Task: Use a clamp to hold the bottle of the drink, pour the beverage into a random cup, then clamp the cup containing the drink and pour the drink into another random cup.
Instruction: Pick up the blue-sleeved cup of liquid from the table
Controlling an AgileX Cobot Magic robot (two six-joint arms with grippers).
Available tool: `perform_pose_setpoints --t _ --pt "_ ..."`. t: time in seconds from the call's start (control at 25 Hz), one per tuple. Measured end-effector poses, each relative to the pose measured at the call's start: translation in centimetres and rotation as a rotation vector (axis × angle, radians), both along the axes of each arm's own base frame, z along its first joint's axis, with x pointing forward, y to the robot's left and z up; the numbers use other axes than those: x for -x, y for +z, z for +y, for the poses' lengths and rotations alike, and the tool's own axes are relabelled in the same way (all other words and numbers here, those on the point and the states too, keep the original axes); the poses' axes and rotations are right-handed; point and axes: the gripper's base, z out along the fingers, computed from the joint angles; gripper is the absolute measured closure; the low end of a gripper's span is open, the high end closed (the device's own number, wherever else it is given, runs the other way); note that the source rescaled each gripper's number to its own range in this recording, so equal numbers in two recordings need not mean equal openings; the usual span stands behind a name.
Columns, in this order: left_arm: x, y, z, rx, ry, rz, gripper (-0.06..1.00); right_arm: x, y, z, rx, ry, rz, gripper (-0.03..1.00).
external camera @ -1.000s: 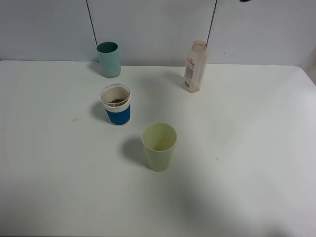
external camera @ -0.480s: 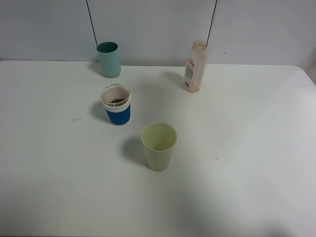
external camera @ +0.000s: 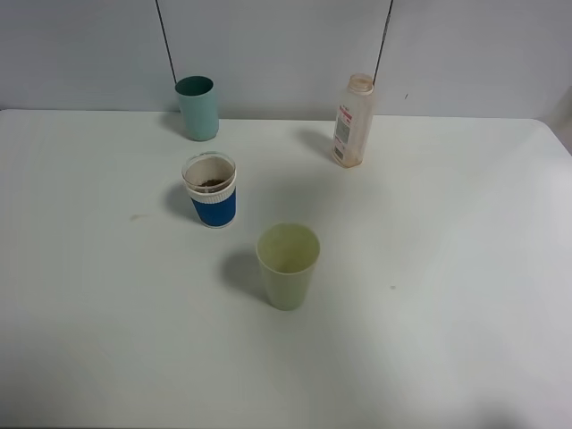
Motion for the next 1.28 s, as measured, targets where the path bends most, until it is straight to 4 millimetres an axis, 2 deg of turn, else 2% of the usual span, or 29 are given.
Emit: perform_pose_setpoints --t 0.04,0.28,0.52,0.6,0.68,0.8,0.84,0.92,1.08,1.28 --pt "0.0 0.0 0.0 0.0 0.0 0.0 -0.05 0.0 0.0 0.0 0.0 0.0 0.0 -0.03" --pt "0.0 0.0 0.0 0.0 0.0 0.0 -0.05 3.9 0.4 -1.2 0.049 0.008 0.072 -0.03" --pt "0.0 0.0 0.0 0.0 0.0 0.0 -0.05 9.9 1.5 -3.2 0.026 -0.018 0.021 -0.03" --pt "0.0 0.0 0.0 0.0 0.0 0.0 -0.05 11.4 1.6 -3.7 0.017 -0.027 0.006 -0.03" --pt "0.0 0.0 0.0 0.0 0.0 0.0 -0.05 13.8 1.4 -4.5 0.002 -0.045 0.011 -0.03" --pt "0.0 0.0 0.0 0.0 0.0 0.0 -0.05 16.4 -0.2 -5.2 -0.044 -0.055 0.009 -0.03" --pt "0.0 0.0 0.0 0.0 0.0 0.0 -0.05 16.4 -0.2 -5.2 -0.044 -0.055 0.009 -0.03" --pt "0.0 0.0 0.0 0.0 0.0 0.0 -0.05 17.8 -2.6 -5.3 -0.079 -0.037 0.03 -0.03" --pt "0.0 0.0 0.0 0.0 0.0 0.0 -0.05 19.1 -6.2 -5.3 -0.106 -0.017 0.063 -0.03" --pt "0.0 0.0 0.0 0.0 0.0 0.0 -0.05 20.7 -9.8 -5.2 -0.16 0.03 0.069 -0.03"
